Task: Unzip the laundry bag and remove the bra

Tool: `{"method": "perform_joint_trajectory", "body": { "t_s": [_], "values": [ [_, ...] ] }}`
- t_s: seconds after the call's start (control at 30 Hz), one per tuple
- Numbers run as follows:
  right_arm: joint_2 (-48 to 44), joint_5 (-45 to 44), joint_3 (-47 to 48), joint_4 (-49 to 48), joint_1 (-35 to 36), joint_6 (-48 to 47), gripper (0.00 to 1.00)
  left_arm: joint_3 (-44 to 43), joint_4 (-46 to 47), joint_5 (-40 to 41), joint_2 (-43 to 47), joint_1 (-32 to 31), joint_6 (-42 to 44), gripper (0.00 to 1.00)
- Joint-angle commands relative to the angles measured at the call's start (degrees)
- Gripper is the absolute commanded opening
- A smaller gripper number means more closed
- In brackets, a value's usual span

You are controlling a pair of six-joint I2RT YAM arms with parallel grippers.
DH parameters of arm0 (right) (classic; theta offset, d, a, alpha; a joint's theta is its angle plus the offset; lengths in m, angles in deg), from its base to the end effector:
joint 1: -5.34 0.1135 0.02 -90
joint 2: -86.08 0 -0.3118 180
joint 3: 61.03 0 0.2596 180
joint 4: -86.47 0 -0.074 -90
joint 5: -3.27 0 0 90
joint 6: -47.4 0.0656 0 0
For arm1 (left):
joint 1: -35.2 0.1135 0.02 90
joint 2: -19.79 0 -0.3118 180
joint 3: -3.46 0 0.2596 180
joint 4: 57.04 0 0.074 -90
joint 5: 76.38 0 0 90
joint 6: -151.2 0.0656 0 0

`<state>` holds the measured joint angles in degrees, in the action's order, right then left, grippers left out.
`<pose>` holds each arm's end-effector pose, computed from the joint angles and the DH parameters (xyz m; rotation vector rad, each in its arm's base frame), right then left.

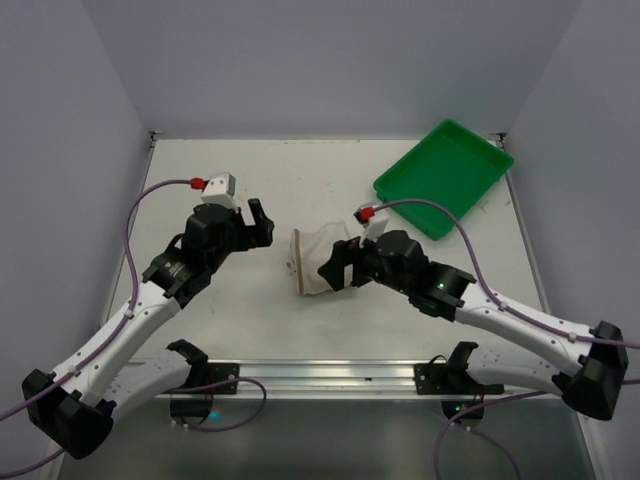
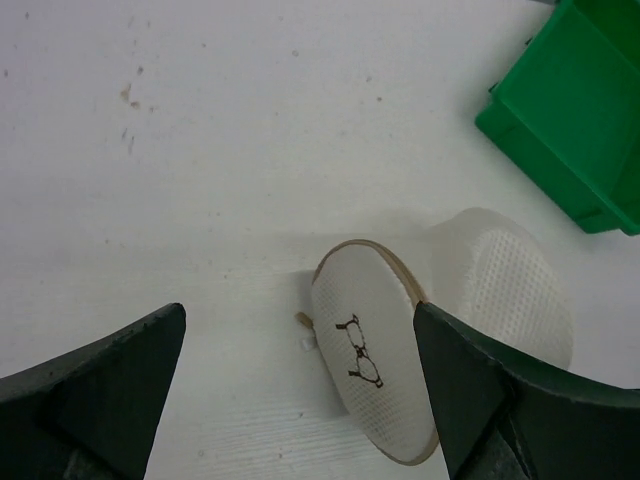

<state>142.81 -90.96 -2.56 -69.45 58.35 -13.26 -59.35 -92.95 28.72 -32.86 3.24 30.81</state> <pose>0.1467 0.1867 0.3291 -0.3731 2.0294 0.8528 0.1873 -0.0967 0.3475 -0.1406 2.0249 -0.4281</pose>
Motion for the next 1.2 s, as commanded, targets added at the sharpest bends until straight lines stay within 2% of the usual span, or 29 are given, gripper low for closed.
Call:
{"method": "perform_joint_trajectory", "body": {
  "t_s": [0.0,0.17,0.3,0.4,0.5,0.53,0.6,0.63,0.7,0.83,0.9,1.03,1.17],
  "values": [
    [8.88,-12.00,7.62,-0.35,4.97,-0.16,0.83,1.72,-3.37,-3.65,-2.02,5.05,-0.89,1.00],
    [21.39,-18.70,17.29,1.93,10.08,2.11,0.83,7.69,-1.29,-6.03,1.40,10.42,-3.88,1.00],
    [30.79,-22.83,22.83,4.48,12.20,3.79,0.81,11.65,-0.48,-9.64,2.63,11.84,-3.45,1.00],
    [36.69,-27.75,26.44,9.05,12.38,6.86,0.73,14.63,0.92,-11.57,4.12,11.93,-3.80,1.00],
    [37.84,-28.47,27.06,8.71,12.20,5.47,0.51,16.75,2.77,-12.98,5.97,12.01,-3.80,1.00],
    [36.97,-26.90,25.93,7.48,12.20,2.76,0.35,16.93,3.12,-13.50,6.41,11.93,-3.36,1.00],
    [33.20,-21.19,24.86,4.14,12.20,0.03,0.23,17.11,3.74,-14.73,6.50,12.01,-1.87,1.00],
    [31.96,-19.34,24.34,3.78,12.20,-2.34,0.14,17.19,4.00,-14.83,6.76,12.01,-1.34,1.00],
    [28.36,-13.72,24.24,3.60,11.94,-4.64,0.05,18.07,5.58,-18.50,7.29,12.01,-0.11,1.00],
    [22.30,-1.60,22.93,3.61,9.40,-7.63,0.00,20.18,9.62,-24.13,10.09,12.01,0.86,1.00],
    [19.84,7.43,21.96,3.43,6.32,-7.72,0.00,22.19,12.78,-27.72,11.50,11.93,0.77,1.00],
    [17.98,18.08,19.68,2.11,3.50,-8.60,0.00,25.45,18.66,-31.17,15.80,12.01,-0.89,1.00],
    [17.01,23.03,18.27,0.71,2.36,-9.30,0.00,26.95,21.31,-34.33,18.89,12.01,-1.60,1.00]
  ]
}}
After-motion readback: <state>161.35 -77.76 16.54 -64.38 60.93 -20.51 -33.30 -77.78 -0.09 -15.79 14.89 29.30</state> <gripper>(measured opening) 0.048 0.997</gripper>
